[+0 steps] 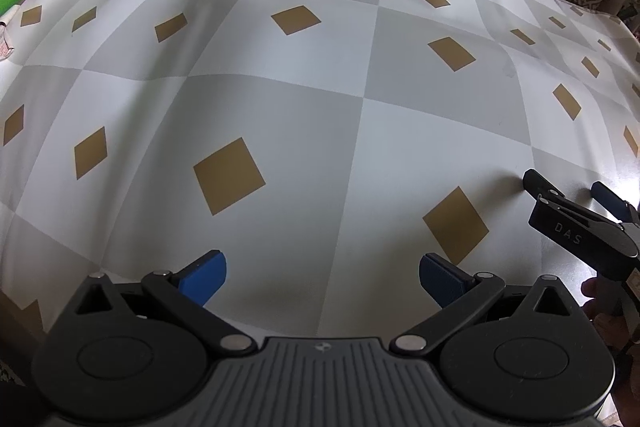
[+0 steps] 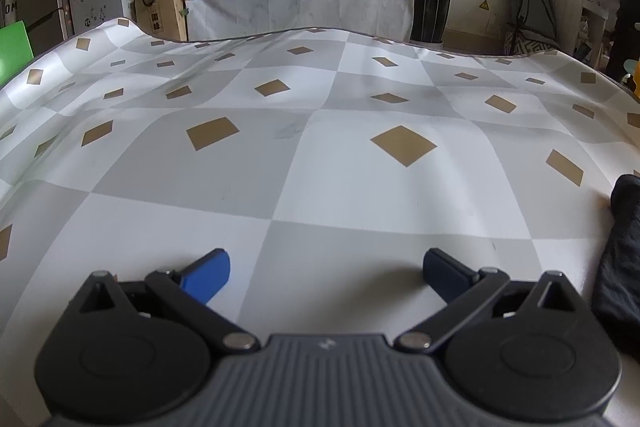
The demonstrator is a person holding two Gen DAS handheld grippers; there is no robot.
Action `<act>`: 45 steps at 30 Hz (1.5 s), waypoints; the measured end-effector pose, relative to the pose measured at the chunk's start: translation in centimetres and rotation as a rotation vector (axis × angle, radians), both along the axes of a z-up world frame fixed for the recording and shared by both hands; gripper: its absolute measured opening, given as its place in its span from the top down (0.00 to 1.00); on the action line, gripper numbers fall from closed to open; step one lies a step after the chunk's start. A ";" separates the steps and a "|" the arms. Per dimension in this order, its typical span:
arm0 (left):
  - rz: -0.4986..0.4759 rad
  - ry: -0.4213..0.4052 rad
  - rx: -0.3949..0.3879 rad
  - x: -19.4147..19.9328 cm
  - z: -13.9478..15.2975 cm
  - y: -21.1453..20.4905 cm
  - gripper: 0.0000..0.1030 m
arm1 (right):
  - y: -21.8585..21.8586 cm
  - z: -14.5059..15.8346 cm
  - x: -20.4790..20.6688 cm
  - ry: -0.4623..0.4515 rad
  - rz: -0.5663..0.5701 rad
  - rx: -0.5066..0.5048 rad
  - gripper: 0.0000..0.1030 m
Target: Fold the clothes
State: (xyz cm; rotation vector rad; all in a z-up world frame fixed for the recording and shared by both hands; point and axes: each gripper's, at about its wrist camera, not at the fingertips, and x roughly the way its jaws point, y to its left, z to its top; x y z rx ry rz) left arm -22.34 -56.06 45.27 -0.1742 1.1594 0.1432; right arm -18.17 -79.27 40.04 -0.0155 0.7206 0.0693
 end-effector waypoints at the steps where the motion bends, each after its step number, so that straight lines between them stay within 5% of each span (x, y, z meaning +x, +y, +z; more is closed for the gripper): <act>1: -0.001 -0.001 0.001 0.0 0.0 0.0 0.00 | 0.0 0.0 0.0 -0.001 0.000 0.000 0.00; 26: -0.039 -0.094 -0.001 -0.6 3.4 -1.1 0.00 | 0.1 0.0 0.3 -0.003 -0.001 0.002 0.00; 35: -0.147 -0.260 0.077 -2.6 7.2 -2.7 0.00 | 0.0 0.0 0.3 -0.003 -0.002 0.003 0.00; 45: -0.230 -0.243 0.050 -4.3 8.0 -4.3 0.00 | 0.0 0.0 0.2 -0.003 -0.003 0.003 0.00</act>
